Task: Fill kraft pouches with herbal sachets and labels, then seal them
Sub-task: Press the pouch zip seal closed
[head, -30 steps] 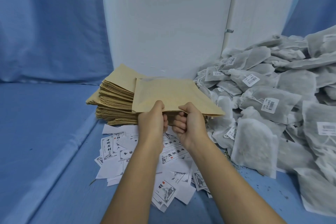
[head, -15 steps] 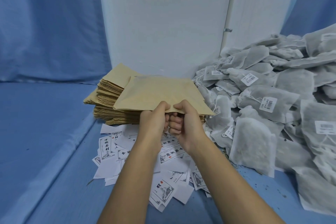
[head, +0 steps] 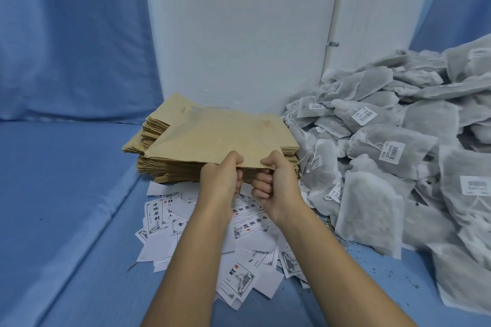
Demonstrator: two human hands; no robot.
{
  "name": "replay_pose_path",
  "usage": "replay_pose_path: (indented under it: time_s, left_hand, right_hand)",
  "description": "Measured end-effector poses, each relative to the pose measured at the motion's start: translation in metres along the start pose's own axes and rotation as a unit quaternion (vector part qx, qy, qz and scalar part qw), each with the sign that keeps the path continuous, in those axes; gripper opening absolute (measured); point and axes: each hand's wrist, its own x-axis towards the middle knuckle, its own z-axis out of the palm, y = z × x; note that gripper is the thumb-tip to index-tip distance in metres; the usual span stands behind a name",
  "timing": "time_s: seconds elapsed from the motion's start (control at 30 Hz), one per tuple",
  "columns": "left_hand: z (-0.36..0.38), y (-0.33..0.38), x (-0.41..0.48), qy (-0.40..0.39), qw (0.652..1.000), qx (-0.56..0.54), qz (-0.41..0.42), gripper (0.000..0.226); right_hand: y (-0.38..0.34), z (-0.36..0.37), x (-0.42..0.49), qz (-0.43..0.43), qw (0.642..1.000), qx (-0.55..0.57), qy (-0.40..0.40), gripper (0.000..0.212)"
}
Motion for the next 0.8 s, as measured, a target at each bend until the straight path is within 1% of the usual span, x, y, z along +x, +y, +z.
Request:
replay_pose_path:
  time_s: [0.1, 0.2, 0.23, 0.27, 0.33, 0.37, 0.43, 0.5, 0.57, 0.6, 0.67, 0.73, 0.8]
  left_hand:
    - [0.0005, -0.0003, -0.0013, -0.029, 0.999, 0.014, -0.020, 0.030]
    - [0.0008, -0.0001, -0.0028, -0.048, 0.997, 0.039, -0.036, 0.034]
    - [0.0006, 0.0000, -0.0030, -0.042, 0.998, 0.034, -0.031, 0.033]
    - [0.0005, -0.0001, -0.0029, -0.031, 0.999, 0.028, -0.024, 0.031]
    - [0.0002, -0.0005, -0.0024, -0.004, 1.000, 0.021, -0.017, 0.027]
    - [0.0005, -0.0006, -0.0023, 0.005, 1.000, 0.021, -0.017, 0.025]
    - [0.0011, -0.0005, -0.0026, 0.006, 1.000, 0.014, -0.024, 0.023]
    - [0.0020, 0.0006, -0.0050, -0.025, 0.998, -0.011, -0.052, 0.027]
    - [0.0023, 0.0001, -0.0071, -0.060, 0.995, -0.028, -0.077, 0.037]
    - [0.0018, -0.0009, -0.0067, -0.058, 0.995, -0.024, -0.074, 0.038]
    - [0.0003, -0.0019, -0.0042, -0.028, 0.998, -0.013, -0.051, 0.035]
    - [-0.0010, -0.0016, -0.0006, -0.001, 0.999, -0.024, -0.036, 0.031]
    - [-0.0024, -0.0010, 0.0015, 0.015, 0.999, -0.038, -0.030, 0.030]
  right_hand:
    - [-0.0002, -0.0001, 0.0020, 0.001, 1.000, -0.008, -0.013, 0.032]
    - [-0.0001, 0.0010, -0.0002, 0.012, 0.997, -0.056, -0.044, 0.038]
    - [0.0007, 0.0007, -0.0006, 0.016, 0.997, -0.065, -0.048, 0.041]
    - [0.0015, 0.0004, -0.0011, 0.019, 0.997, -0.064, -0.042, 0.038]
    - [0.0024, -0.0003, -0.0010, 0.018, 0.999, -0.039, -0.011, 0.026]
    - [0.0030, -0.0010, 0.0001, 0.012, 0.999, -0.029, 0.000, 0.024]
    - [0.0033, -0.0019, 0.0022, 0.004, 1.000, -0.017, 0.004, 0.026]
    - [0.0027, -0.0011, 0.0029, 0.010, 1.000, -0.021, -0.010, 0.030]
    - [0.0029, 0.0000, 0.0015, 0.019, 0.997, -0.066, -0.032, 0.040]
    - [0.0036, 0.0007, 0.0006, 0.023, 0.994, -0.093, -0.043, 0.042]
    - [0.0055, 0.0022, -0.0018, 0.030, 0.991, -0.114, -0.057, 0.036]
    - [0.0057, 0.0028, -0.0033, 0.019, 0.993, -0.111, -0.044, 0.030]
    - [0.0060, 0.0033, -0.0032, -0.005, 0.993, -0.116, -0.031, 0.032]
